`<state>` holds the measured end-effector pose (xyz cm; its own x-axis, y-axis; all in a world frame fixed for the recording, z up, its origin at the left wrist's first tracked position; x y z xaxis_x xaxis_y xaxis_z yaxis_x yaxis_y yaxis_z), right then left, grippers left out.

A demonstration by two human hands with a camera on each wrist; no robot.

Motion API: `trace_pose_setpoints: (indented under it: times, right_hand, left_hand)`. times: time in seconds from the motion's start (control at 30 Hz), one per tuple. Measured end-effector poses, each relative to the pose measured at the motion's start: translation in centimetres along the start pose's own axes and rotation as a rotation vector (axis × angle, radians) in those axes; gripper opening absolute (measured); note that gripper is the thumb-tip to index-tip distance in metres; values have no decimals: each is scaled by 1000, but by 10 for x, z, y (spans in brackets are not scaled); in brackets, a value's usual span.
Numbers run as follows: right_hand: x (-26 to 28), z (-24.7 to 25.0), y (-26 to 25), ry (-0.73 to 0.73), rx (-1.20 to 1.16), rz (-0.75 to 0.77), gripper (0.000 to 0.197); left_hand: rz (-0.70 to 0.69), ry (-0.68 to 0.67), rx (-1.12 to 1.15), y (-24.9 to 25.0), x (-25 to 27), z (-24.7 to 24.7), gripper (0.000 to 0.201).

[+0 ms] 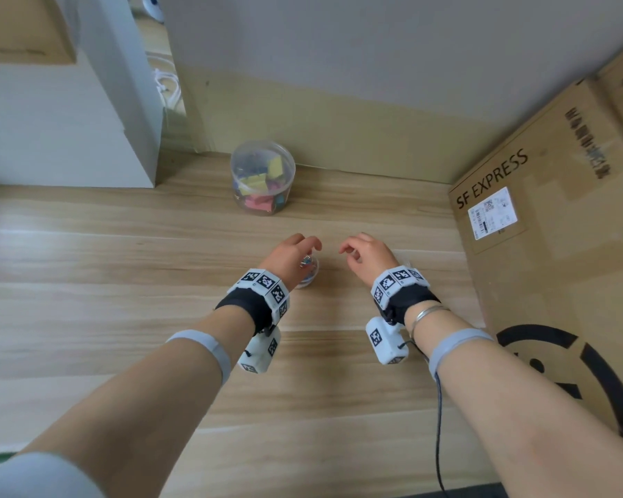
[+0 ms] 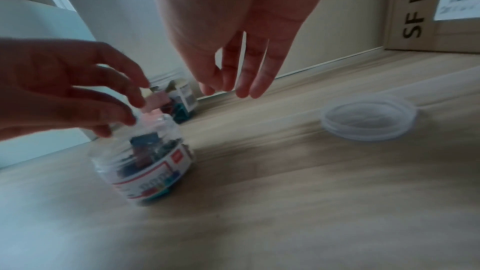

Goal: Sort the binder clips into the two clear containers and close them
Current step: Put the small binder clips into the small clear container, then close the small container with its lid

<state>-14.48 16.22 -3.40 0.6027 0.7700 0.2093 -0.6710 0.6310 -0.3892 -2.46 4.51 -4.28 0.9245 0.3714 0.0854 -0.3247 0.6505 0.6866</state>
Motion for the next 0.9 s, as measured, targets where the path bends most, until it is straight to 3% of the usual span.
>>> trace_pose_setpoints:
  times: [0.1, 0.2, 0.27, 0.43, 0.57, 0.7, 0.9]
  right_hand:
    - [3, -1, 21, -31, 45, -64, 24]
    - [3, -5, 44, -70, 152, -170, 31]
    - [5, -8, 59, -103, 200, -266, 43]
    - [10, -16, 77, -191, 243, -447, 70]
    - [8, -20, 83, -238, 231, -561, 75]
    - [8, -17, 67, -209, 210, -464, 54]
    - [12, -21, 3, -307, 233, -136, 81]
  left_hand:
    - [1, 140, 55, -11, 5, 5, 29]
    - [101, 274, 9, -30, 12, 5, 25]
    - [153, 257, -26, -39, 16, 0, 22]
    - [119, 236, -44, -45, 21, -6, 26]
    - [133, 41, -38, -44, 22, -12, 68]
    - [252, -76, 12, -47, 20, -24, 95]
    - [316, -53, 106, -48, 12, -32, 87]
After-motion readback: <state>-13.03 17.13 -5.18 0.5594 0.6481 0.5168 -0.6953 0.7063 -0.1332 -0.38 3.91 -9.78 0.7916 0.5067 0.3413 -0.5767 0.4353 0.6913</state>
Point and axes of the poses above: each hand's wrist, its own x-axis away from the middle knuckle, its own z-axis out of the back of the hand, y = z × x, the point moved 3 cm from there along -x, towards the middle knuckle, and after that the axes turned 3 degrees about y, right-handed, at the moved point
